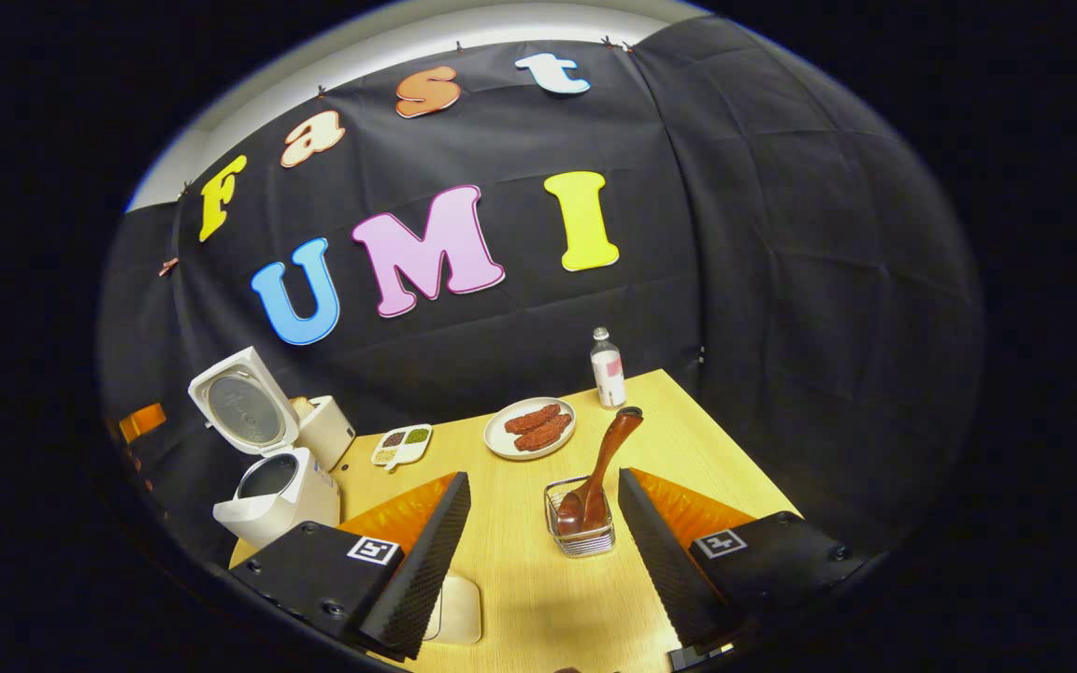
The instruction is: Close the left gripper, press the button to open the rice cooker; take a wooden spoon from the chopstick holder with the right hand, scoop a spoonful of rice and pour it into the rice cooker, then put the wooden spoon back into the chopstick holder.
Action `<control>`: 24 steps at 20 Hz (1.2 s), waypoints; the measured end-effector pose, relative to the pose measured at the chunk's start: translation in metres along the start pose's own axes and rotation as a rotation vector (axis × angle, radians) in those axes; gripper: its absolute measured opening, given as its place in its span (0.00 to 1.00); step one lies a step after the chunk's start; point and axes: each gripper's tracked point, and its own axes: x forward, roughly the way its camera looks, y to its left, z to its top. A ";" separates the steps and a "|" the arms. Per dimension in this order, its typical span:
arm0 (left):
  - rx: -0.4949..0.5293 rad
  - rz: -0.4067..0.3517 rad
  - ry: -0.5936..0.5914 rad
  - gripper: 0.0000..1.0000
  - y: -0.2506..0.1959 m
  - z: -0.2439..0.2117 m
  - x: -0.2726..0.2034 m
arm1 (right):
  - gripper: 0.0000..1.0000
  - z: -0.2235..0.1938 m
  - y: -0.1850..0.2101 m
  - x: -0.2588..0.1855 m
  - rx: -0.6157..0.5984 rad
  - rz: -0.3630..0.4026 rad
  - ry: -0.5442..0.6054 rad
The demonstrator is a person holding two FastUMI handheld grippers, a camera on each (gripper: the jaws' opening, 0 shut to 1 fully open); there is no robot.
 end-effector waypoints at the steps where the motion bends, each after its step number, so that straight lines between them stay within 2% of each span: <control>1: 0.000 0.012 -0.011 0.95 0.008 0.011 0.010 | 0.98 0.003 0.003 -0.006 -0.012 -0.001 -0.005; 6: 0.010 0.036 -0.054 0.95 0.034 0.055 0.066 | 0.98 0.002 0.015 -0.027 -0.080 -0.013 -0.005; 11: -0.022 0.032 -0.088 0.95 0.049 0.084 0.127 | 0.98 -0.009 0.029 -0.039 -0.103 -0.046 -0.006; 17: -0.011 0.039 -0.089 0.95 0.061 0.090 0.196 | 0.98 -0.012 0.035 -0.042 -0.114 -0.106 -0.003; 24: 0.005 0.048 -0.026 0.95 0.075 0.063 0.257 | 0.99 -0.016 0.039 -0.048 -0.102 -0.172 -0.009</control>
